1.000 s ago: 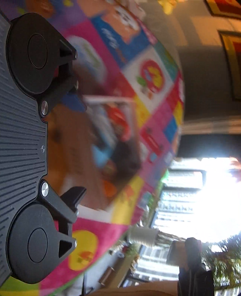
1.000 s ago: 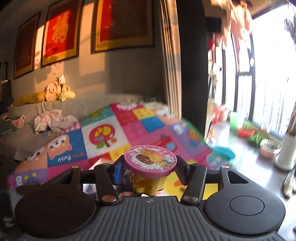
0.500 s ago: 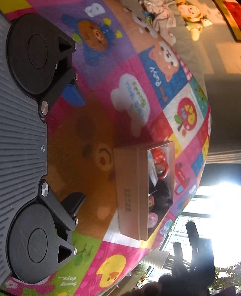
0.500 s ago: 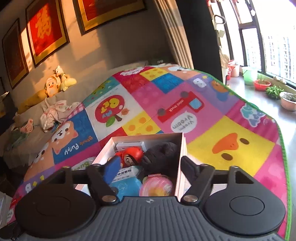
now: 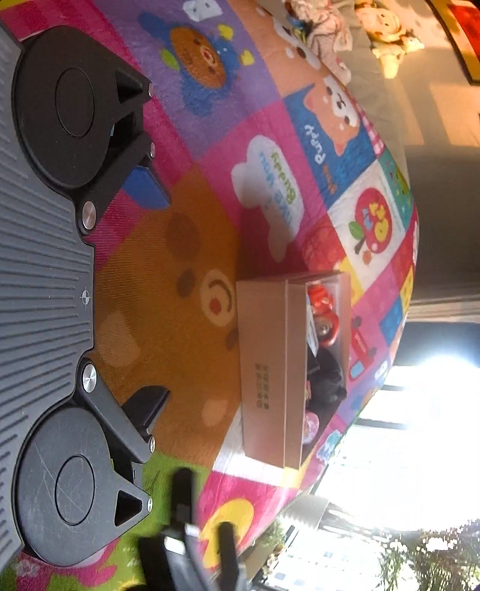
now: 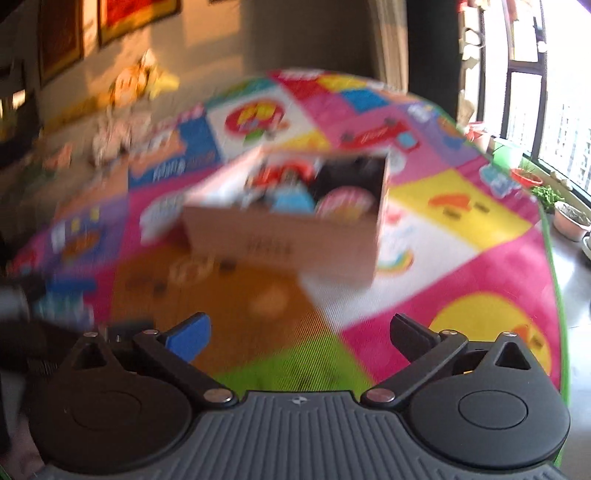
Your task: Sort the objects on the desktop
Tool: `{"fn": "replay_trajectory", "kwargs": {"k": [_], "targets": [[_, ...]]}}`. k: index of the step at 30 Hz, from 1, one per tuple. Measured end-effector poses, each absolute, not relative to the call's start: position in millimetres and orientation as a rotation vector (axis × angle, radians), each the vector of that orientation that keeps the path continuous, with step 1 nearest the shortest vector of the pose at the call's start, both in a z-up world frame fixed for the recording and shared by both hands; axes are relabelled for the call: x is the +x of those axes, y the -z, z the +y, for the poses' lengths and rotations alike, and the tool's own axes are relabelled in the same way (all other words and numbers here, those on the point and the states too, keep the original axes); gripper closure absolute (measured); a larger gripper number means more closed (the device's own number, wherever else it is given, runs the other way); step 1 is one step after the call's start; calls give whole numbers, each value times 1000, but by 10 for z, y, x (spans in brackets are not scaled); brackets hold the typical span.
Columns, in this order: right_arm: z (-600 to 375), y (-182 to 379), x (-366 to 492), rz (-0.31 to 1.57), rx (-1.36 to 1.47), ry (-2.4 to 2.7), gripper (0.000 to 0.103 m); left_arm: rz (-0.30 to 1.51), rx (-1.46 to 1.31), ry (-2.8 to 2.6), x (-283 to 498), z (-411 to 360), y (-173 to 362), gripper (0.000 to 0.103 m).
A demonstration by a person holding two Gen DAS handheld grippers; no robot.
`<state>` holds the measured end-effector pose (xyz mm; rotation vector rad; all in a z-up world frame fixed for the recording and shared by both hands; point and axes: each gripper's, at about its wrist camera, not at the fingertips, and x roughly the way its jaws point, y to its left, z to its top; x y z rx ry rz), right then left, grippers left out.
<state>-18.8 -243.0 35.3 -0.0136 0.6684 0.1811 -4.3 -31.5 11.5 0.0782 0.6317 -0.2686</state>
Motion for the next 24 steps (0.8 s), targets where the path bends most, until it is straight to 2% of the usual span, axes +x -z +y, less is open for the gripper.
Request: {"fn": "replay_trajectory", "kwargs": {"k": [9,24], "targets": [[-2289,-69,117,773,-39,-106,0,685,72,191,93,-293,17,0],[-2315,18,40,691,-36,-107,0,687,86,188,83,-312,26,0]]}}
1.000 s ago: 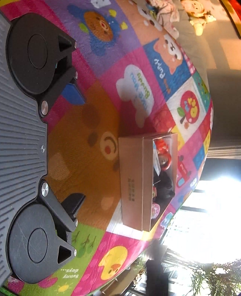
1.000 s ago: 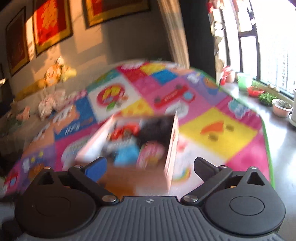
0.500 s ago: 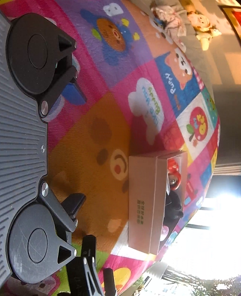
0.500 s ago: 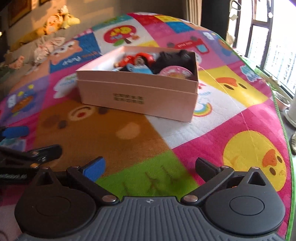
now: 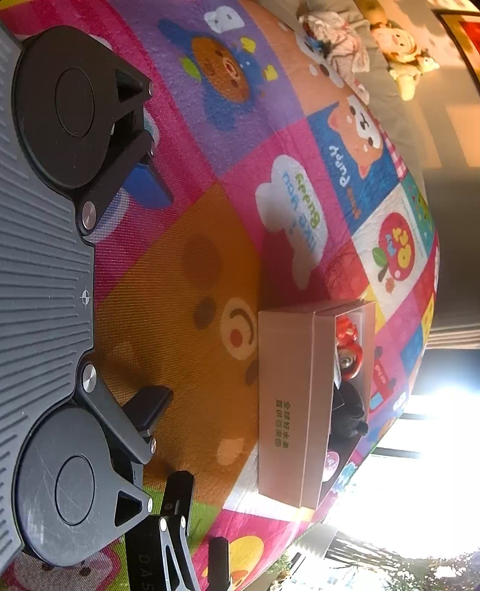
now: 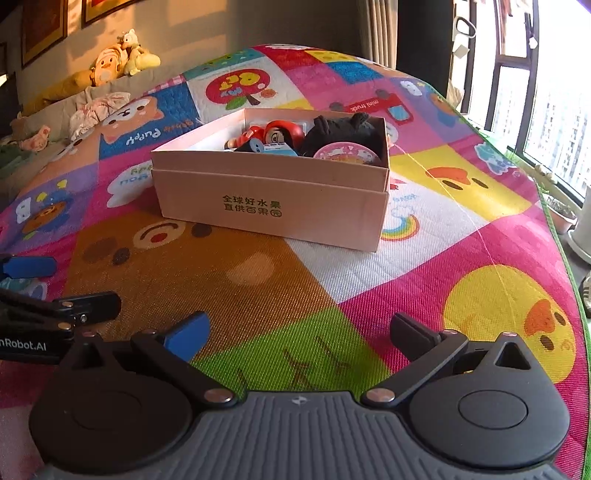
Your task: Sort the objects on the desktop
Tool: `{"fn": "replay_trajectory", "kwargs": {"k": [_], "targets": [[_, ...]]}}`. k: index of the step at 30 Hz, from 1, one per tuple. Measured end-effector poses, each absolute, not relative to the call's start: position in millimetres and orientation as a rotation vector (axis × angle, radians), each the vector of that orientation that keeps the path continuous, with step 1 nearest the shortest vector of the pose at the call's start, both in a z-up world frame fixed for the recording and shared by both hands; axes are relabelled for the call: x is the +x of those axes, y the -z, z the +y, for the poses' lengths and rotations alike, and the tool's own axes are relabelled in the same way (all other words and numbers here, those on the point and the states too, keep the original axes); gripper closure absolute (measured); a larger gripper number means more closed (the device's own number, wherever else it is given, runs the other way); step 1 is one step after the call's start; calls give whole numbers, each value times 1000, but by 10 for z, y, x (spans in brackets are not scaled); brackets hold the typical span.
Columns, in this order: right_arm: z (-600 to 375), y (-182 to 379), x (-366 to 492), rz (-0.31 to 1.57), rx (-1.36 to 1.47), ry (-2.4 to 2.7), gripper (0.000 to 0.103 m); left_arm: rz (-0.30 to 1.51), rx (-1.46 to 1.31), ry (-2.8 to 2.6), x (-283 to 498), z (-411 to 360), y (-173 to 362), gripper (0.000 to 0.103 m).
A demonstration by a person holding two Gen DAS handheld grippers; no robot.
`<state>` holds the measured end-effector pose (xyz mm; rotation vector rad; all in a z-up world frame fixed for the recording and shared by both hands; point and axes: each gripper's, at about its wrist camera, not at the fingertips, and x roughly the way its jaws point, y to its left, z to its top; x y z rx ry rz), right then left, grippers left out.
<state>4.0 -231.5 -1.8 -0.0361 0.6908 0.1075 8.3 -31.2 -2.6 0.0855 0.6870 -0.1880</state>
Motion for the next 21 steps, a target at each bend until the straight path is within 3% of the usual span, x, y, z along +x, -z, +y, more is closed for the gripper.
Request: {"fn": "replay_trajectory", "kwargs": {"k": [21], "targets": [[-2319,17,35,690,-33,-108,0,687,85,188,90,-320,23,0]]}}
